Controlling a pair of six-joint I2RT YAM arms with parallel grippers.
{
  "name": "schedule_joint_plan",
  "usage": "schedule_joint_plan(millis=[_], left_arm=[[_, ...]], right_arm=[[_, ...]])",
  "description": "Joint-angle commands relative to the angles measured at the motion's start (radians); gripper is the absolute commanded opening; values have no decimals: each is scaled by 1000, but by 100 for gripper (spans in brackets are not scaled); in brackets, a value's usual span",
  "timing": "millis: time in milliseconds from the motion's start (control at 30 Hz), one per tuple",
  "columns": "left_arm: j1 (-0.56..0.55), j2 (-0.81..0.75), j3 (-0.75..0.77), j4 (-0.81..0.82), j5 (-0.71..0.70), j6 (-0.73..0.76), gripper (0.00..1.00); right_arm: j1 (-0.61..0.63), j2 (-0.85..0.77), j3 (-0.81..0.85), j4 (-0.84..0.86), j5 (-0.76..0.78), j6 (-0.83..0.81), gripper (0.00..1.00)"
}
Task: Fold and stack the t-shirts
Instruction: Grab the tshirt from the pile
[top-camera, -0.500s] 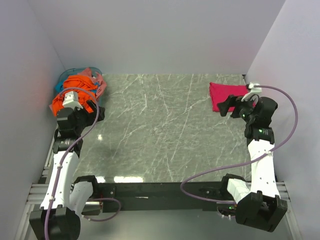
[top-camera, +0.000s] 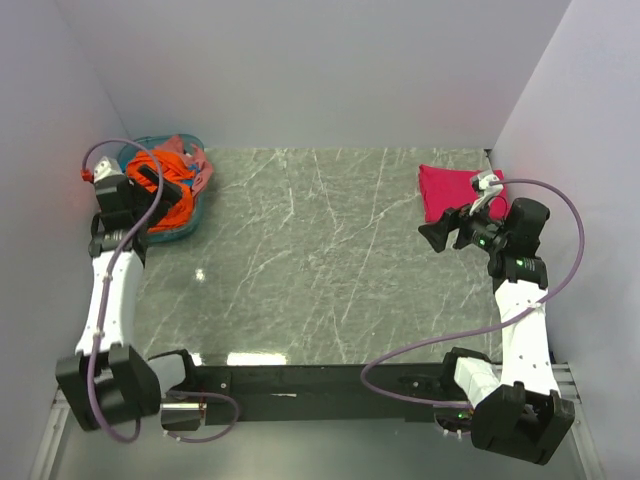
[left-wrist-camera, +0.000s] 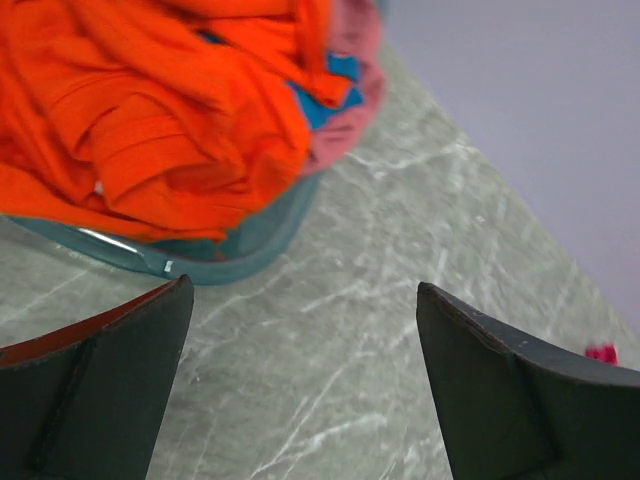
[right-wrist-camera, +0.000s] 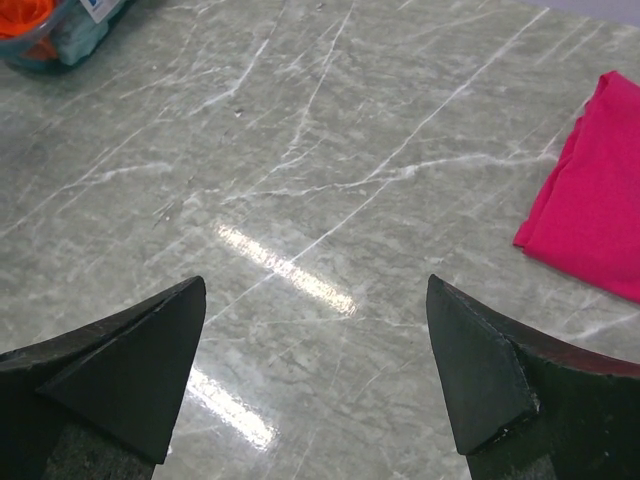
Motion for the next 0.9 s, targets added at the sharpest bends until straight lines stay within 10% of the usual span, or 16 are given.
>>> schedule_joint_plan(millis=[0,733,867], left_arm=[[10,114,95,-84,-132,-106,99],[26,662,556,-252,-270,-58,77],[26,699,582,-241,-275,-61,57]], right_arm=[[-3,3,29,-15,-22,2,96],[5,21,37,-21,-25,17,95],[5,18,34,-15,-29,23,95]])
